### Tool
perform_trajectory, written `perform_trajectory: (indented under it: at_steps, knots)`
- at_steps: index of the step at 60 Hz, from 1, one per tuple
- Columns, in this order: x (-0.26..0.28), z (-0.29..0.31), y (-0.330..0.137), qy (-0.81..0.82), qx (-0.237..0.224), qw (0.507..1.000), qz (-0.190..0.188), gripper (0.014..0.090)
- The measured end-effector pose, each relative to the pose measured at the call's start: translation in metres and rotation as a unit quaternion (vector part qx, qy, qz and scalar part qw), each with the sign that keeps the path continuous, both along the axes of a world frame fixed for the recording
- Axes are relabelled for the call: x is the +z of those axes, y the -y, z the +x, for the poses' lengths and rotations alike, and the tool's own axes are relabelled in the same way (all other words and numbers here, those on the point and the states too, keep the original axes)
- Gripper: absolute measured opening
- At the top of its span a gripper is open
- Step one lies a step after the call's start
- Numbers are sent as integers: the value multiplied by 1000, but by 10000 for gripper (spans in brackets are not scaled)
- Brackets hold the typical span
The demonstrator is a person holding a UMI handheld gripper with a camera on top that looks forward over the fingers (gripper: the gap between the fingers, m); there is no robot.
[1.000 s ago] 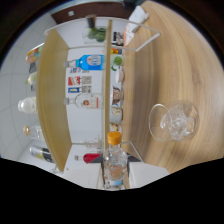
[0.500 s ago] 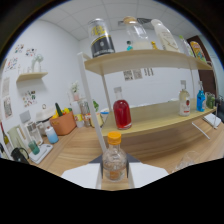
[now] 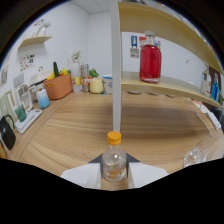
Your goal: Make me a cup of Mount Fuji.
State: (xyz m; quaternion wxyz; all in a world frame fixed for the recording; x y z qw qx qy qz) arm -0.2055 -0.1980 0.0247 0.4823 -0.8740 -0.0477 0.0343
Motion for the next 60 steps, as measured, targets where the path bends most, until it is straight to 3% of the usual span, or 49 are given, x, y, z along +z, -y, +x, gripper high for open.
perform_trajectory:
  at_steps: [4,25,32,34,35,38,50,60]
  knots:
    - [-8,2,2,-6,-5,1000,-16,356]
    - [-8,2,18,-9,12,1000,-18,376]
    - [0,0,26,-9,28,999,-25,564]
    - [4,0,30,-11,34,999,-29,678]
    - [7,1,32,-12,36,999,-30,778]
    - [21,3,38,-18,41,999,-25,840]
    - [95,50,63,-27,49,997,43,859]
    - [103,125,84,-9,20,998,56,859]
